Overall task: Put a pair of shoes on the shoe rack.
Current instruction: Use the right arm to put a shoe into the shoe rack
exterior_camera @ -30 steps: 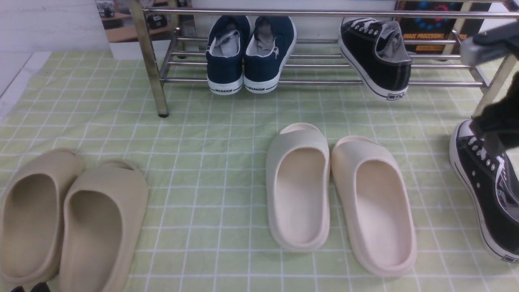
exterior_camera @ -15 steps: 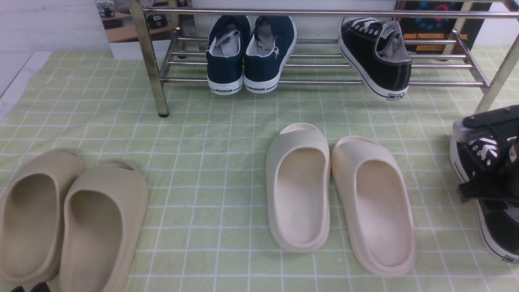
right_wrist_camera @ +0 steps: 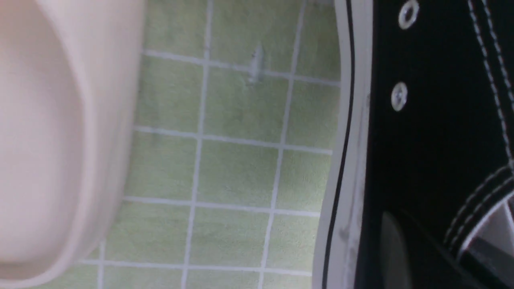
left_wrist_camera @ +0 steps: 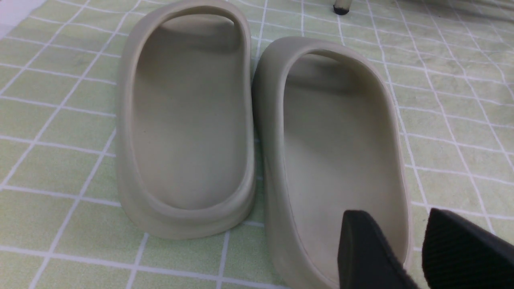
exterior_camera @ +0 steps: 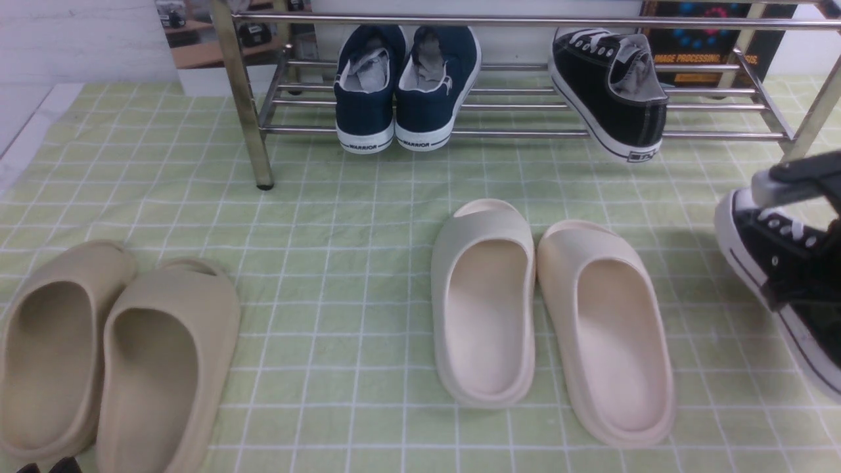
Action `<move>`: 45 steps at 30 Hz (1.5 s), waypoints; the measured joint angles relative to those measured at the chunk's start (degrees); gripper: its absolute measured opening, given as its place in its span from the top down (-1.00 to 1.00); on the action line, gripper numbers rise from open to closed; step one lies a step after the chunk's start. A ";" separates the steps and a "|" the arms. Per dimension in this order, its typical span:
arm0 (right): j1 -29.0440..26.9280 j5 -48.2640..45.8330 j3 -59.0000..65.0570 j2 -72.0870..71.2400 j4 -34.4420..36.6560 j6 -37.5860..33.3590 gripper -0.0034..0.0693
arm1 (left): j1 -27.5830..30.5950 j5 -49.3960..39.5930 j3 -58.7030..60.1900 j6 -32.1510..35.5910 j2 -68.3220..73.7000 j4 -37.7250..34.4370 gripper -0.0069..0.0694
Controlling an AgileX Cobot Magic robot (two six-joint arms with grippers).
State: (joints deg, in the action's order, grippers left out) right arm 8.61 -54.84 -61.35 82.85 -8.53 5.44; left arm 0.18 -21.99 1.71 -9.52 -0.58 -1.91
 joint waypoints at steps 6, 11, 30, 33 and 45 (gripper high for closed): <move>0.00 -0.32 -8.86 0.14 1.15 -5.44 0.88 | 0.00 0.00 0.00 0.00 0.00 -0.02 0.19; 0.00 -1.35 -18.39 8.80 0.02 -6.02 0.88 | 0.00 0.00 0.00 0.00 0.00 -0.02 0.19; 0.00 -2.21 -48.85 35.38 -2.13 -14.20 0.88 | 0.00 0.00 0.00 0.00 0.00 -0.02 0.19; 0.00 -3.11 -53.76 38.23 0.47 -15.71 0.88 | 0.00 0.00 0.00 0.00 0.00 -0.02 0.19; 0.00 -6.36 -60.13 41.84 6.20 -22.61 0.88 | 0.00 0.00 0.00 0.00 0.00 -0.02 0.19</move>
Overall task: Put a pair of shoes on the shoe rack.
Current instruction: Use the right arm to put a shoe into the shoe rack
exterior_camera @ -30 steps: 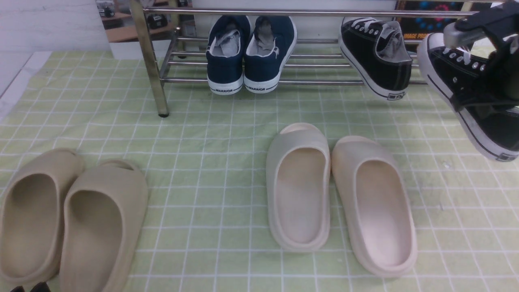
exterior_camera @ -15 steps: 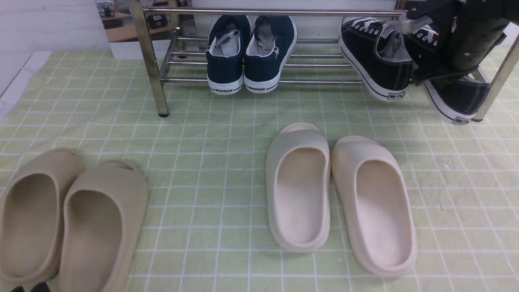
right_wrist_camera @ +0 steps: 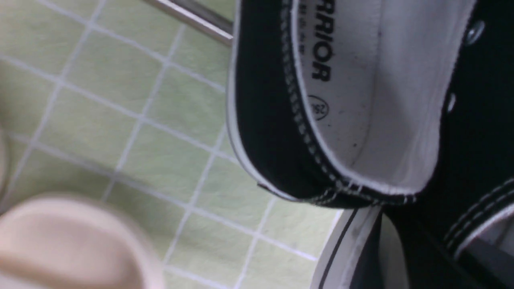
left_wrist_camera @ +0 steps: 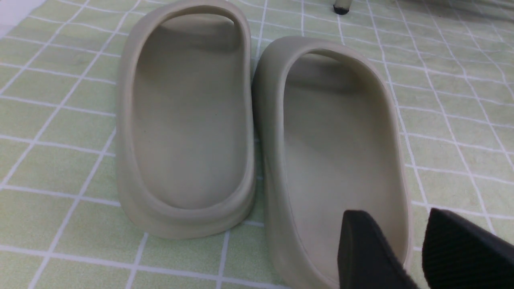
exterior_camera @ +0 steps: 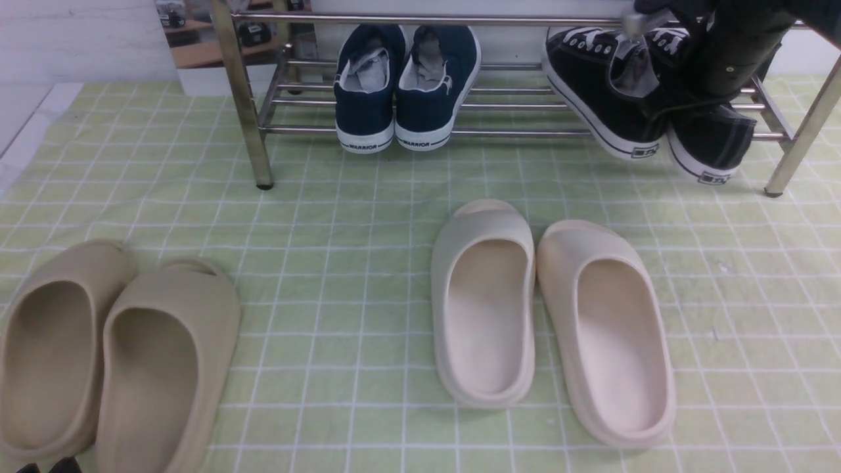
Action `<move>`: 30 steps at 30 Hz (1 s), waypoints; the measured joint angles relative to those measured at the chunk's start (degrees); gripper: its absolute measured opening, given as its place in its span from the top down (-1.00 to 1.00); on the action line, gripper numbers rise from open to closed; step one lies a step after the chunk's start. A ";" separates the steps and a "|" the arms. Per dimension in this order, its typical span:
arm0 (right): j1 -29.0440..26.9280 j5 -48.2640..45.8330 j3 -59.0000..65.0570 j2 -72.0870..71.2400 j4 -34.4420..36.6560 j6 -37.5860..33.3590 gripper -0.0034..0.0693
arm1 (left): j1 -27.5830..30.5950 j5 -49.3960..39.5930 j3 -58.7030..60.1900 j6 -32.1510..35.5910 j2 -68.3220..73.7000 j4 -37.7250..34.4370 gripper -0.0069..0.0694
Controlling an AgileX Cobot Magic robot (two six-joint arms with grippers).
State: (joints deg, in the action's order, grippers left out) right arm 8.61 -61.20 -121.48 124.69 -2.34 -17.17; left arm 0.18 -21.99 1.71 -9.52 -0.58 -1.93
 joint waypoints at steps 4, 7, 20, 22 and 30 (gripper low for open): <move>1.64 -1.28 0.00 -0.10 0.52 -2.58 0.88 | 0.00 0.00 0.00 0.00 0.00 0.00 0.19; 2.05 -1.42 0.00 -0.13 -0.37 -2.37 0.88 | 0.00 0.00 0.00 0.00 0.00 0.00 0.19; 1.15 -0.93 0.00 -0.17 -14.18 3.80 0.88 | 0.00 0.00 0.00 0.05 0.00 0.00 0.19; 1.15 -0.50 0.00 -0.17 -13.55 3.30 0.88 | 0.00 0.00 0.00 0.05 0.00 0.00 0.19; 1.15 5.59 0.00 0.48 -10.84 2.15 0.88 | 0.00 0.00 0.00 0.05 0.00 0.00 0.19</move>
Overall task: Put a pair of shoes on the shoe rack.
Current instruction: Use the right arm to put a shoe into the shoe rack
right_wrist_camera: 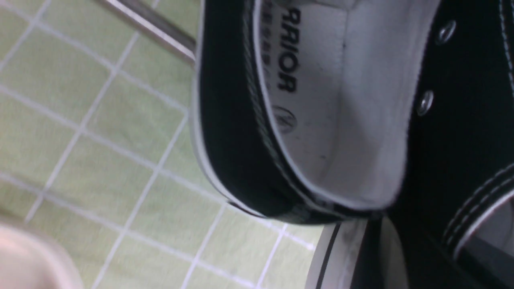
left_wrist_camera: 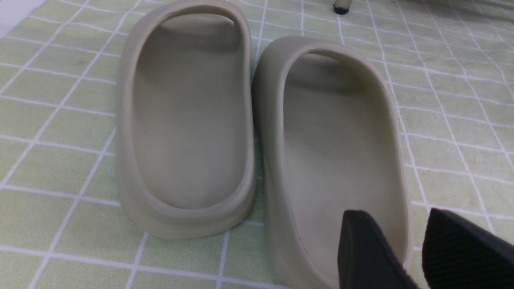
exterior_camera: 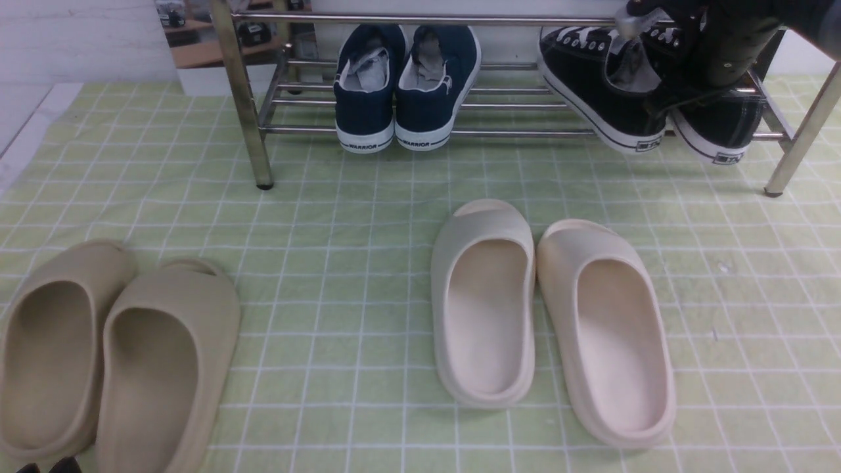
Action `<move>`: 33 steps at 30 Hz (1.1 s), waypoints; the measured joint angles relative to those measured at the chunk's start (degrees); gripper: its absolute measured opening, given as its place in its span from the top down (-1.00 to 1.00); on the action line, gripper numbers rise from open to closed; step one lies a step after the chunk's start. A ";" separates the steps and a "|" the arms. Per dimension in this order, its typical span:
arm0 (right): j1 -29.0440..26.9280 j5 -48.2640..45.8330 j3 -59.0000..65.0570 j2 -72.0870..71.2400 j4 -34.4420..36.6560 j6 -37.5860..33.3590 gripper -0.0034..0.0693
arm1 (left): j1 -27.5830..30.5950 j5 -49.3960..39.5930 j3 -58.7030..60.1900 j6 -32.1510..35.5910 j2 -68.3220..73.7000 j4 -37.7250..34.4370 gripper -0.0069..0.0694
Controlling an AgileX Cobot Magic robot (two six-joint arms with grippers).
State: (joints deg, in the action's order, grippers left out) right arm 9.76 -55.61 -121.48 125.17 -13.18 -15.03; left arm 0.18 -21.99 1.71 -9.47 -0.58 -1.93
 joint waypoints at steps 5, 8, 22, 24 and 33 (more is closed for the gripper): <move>0.00 0.98 0.00 0.54 -1.71 -0.02 0.88 | 0.00 0.00 0.00 0.00 0.00 0.00 0.19; 0.00 0.72 0.00 0.54 -0.74 -0.02 0.88 | 0.00 0.00 0.00 0.00 0.00 0.00 0.19; 1.85 -2.74 -0.05 -0.01 5.14 -2.63 0.88 | 0.00 0.00 0.00 0.00 0.00 0.00 0.19; 1.79 -2.69 -0.05 -0.01 4.24 -1.79 0.88 | 0.00 0.00 0.00 0.00 0.00 0.00 0.19; -0.38 1.21 -0.05 0.27 -0.81 3.60 0.83 | 0.00 0.00 0.00 0.00 0.00 0.00 0.19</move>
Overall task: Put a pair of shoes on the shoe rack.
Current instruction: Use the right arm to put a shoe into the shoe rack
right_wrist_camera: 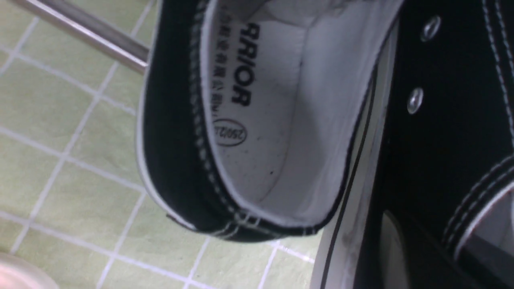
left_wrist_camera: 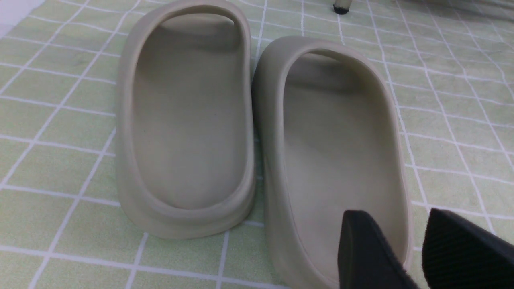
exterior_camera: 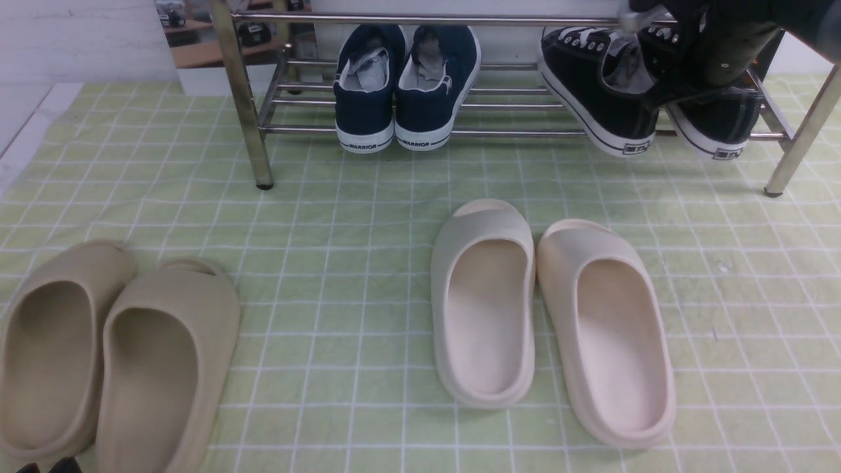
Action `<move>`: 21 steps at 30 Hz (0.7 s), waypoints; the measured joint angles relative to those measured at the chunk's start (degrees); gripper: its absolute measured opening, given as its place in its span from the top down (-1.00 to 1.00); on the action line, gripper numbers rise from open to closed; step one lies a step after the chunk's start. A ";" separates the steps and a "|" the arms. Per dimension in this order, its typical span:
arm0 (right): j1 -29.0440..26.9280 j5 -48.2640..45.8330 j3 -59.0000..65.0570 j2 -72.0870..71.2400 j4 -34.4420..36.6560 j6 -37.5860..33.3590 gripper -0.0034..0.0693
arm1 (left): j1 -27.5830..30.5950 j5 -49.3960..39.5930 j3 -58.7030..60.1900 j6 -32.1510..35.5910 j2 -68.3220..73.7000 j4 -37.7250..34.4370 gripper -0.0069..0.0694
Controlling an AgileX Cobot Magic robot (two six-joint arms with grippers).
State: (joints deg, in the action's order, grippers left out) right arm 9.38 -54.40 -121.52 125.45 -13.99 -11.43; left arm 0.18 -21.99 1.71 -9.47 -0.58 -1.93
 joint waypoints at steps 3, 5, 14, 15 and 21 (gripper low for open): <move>0.00 0.93 0.00 0.06 0.94 0.25 0.71 | 0.00 0.00 0.00 0.00 0.00 0.00 0.19; 0.00 1.88 0.00 0.06 1.85 0.30 0.50 | 0.00 0.00 0.00 0.00 0.00 0.00 0.19; 0.02 -11.70 -2.18 -5.94 1.96 2.01 -0.36 | 0.00 0.00 0.00 0.00 0.00 0.00 0.19; 0.03 -11.70 -2.17 -6.33 1.96 2.01 -0.36 | 0.00 0.00 0.00 0.00 0.00 0.00 0.19; -4.10 -16.58 2.73 -9.45 5.84 2.15 0.07 | 0.00 0.00 0.00 0.00 0.00 0.00 0.19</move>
State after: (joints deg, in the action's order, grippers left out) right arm 5.29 -70.98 -118.80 116.00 -8.14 -9.28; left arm 0.18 -21.99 1.71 -9.47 -0.58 -1.93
